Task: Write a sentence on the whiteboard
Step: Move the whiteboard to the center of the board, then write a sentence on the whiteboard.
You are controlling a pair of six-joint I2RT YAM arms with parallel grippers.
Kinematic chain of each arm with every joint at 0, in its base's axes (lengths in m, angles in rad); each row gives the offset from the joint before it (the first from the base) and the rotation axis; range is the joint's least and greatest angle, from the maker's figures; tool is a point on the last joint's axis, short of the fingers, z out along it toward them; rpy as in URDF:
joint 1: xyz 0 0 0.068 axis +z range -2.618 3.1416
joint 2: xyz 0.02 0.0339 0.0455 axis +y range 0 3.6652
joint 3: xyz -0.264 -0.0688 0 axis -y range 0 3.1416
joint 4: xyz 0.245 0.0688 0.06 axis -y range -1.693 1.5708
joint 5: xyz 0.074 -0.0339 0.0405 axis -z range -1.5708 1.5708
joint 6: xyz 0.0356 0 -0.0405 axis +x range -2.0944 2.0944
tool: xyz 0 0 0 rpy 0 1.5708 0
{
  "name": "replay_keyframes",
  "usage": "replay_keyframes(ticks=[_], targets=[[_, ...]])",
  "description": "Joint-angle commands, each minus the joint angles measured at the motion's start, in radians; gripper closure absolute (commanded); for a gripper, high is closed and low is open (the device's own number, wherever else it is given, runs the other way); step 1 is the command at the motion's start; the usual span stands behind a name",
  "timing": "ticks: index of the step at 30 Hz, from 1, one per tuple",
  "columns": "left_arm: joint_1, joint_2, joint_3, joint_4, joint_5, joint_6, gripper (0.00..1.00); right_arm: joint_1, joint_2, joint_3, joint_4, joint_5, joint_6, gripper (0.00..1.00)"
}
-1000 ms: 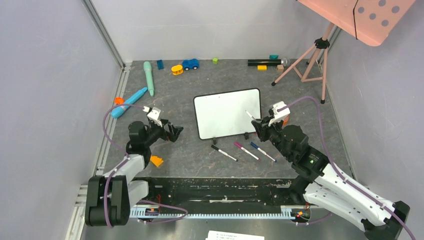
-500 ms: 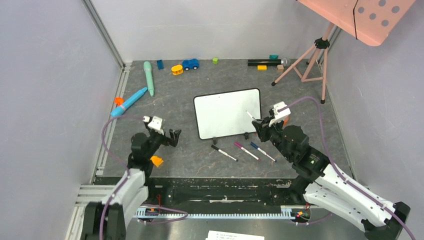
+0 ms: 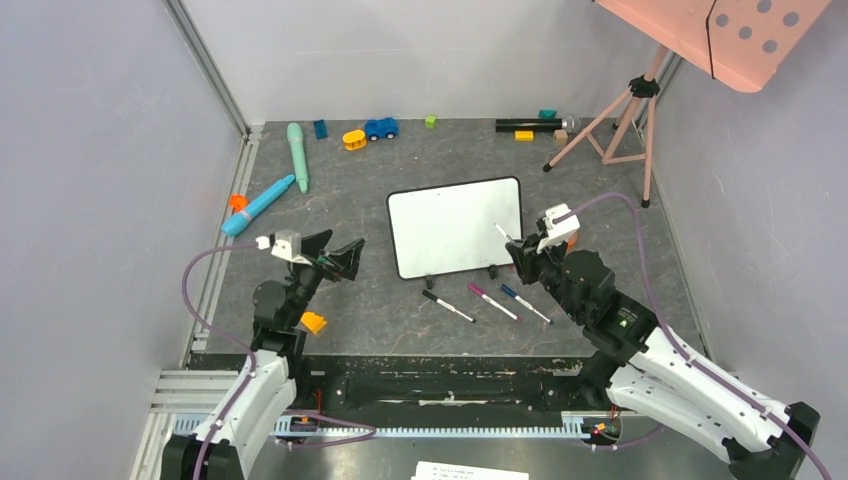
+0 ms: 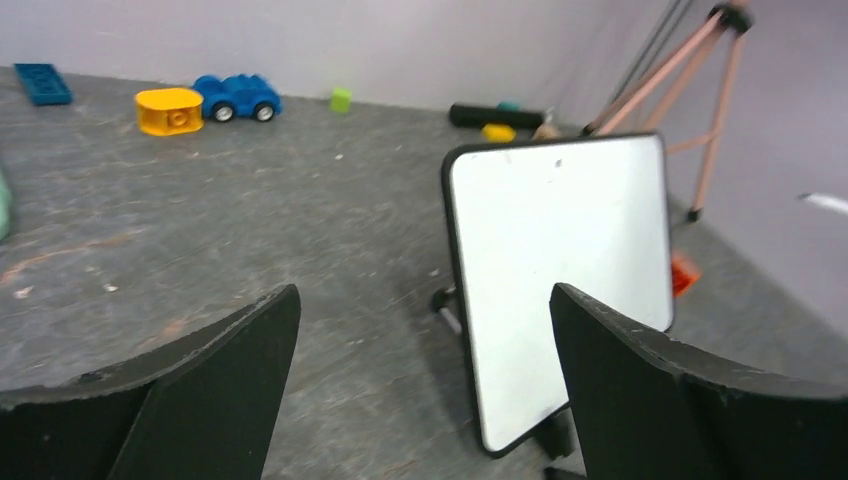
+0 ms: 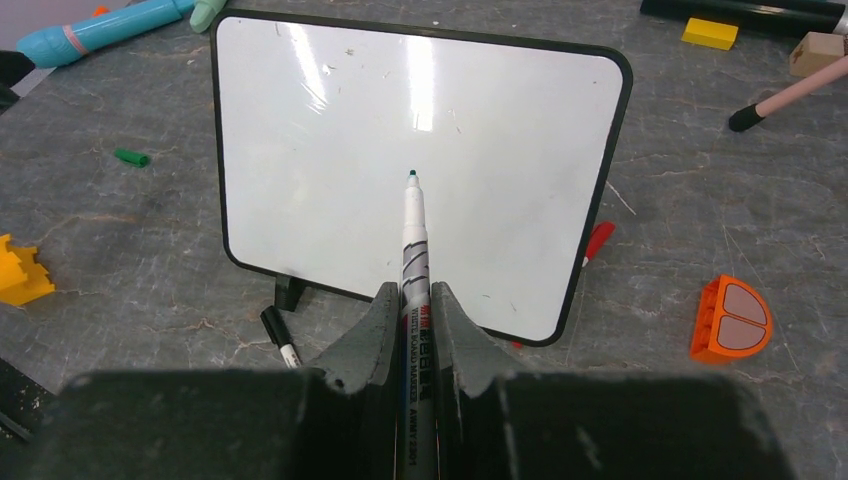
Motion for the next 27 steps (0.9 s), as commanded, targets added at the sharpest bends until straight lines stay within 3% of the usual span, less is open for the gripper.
replay_keyframes(ticks=[1,2,6,9,14,20,27], targets=[[-0.003,-0.051,-0.141,0.289,-0.145,-0.373,0.0,-0.002,-0.025,0.036,0.009,0.029,-0.008,1.0],[-0.003,-0.058,-0.164,0.279,-0.202,-0.407,0.0,-0.002,-0.031,0.037,0.006,0.031,-0.006,1.0],[-0.008,-0.027,-0.026,0.018,0.054,-0.251,0.0,-0.002,-0.053,0.032,-0.008,0.031,0.009,1.0],[-0.012,0.023,-0.019,0.024,0.188,-0.237,0.0,-0.002,-0.079,0.025,-0.019,0.043,0.019,1.0],[-0.015,-0.009,-0.015,-0.086,0.215,-0.144,0.0,-0.001,-0.12,0.021,-0.055,0.073,0.018,1.0],[-0.018,-0.054,-0.036,-0.062,0.257,-0.129,0.0,-0.002,-0.128,0.066,-0.152,0.075,0.016,1.0],[-0.022,0.045,-0.048,0.069,0.343,-0.162,0.0,-0.002,-0.105,0.096,-0.214,0.013,0.036,1.0]])
